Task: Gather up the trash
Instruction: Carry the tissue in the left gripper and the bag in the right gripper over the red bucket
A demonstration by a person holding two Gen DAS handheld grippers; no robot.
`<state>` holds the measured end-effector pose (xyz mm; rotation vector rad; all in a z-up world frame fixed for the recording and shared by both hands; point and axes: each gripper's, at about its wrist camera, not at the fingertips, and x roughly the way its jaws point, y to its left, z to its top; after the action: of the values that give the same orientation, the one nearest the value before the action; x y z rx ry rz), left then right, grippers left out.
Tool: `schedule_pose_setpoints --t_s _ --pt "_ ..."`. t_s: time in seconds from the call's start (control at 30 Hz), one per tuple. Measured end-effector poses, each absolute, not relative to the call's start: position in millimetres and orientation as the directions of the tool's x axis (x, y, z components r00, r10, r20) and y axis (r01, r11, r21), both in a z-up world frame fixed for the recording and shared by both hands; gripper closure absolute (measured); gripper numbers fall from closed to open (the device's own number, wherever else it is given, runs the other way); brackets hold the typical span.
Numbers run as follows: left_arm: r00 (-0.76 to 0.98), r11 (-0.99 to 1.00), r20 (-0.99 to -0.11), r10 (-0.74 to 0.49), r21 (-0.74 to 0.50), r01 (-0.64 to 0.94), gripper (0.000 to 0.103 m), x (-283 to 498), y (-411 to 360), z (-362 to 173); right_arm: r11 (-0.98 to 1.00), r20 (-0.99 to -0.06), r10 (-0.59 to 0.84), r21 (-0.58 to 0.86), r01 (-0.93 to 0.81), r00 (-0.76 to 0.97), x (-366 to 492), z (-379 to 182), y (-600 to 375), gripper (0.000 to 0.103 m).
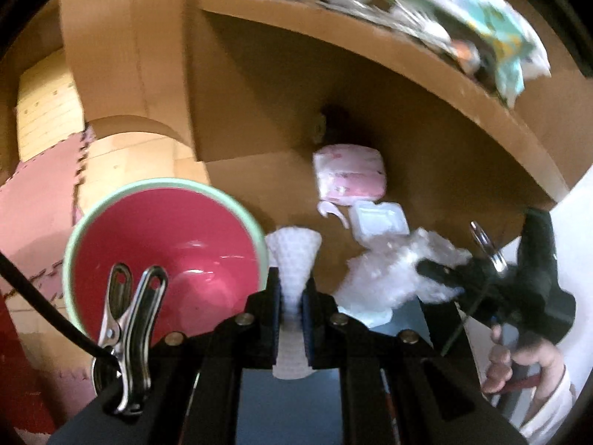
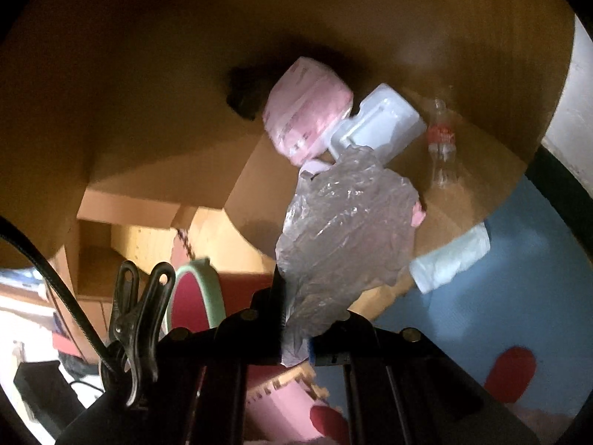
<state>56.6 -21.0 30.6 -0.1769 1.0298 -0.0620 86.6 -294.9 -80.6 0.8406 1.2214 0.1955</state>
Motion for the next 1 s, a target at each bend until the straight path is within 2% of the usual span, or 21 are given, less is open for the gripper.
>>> schedule_pose_setpoints --t_s 0.27,0.63,0.8,1.0 --pt "0.533 0.973 -0.836 -0.133 -0.213 -0.091 0.093 37.8 34.7 47.4 0.752 -0.763 0.573 0.635 0.177 0.299 50.7 -56.4 -257.2 0.094" --pt "0.517 0.981 -0.848 -0.119 -0.181 -0.070 0.093 39.4 86.9 62.9 0.826 -0.776 0.562 0.546 -0.142 0.287 27.8 9.5 -191.1 0.094" --pt "0.506 0.984 -0.856 -0.111 -0.166 -0.065 0.093 46.2 100.5 56.0 0.810 -0.760 0.584 0.520 -0.273 0.285 31.7 22.9 -148.0 0.094" --pt "0.530 0.971 -0.837 -0.138 -0.219 -0.093 0.093 40.6 114.6 35.2 0.797 -0.783 0.566 0.440 -0.414 0.258 43.4 18.3 -101.3 0.094"
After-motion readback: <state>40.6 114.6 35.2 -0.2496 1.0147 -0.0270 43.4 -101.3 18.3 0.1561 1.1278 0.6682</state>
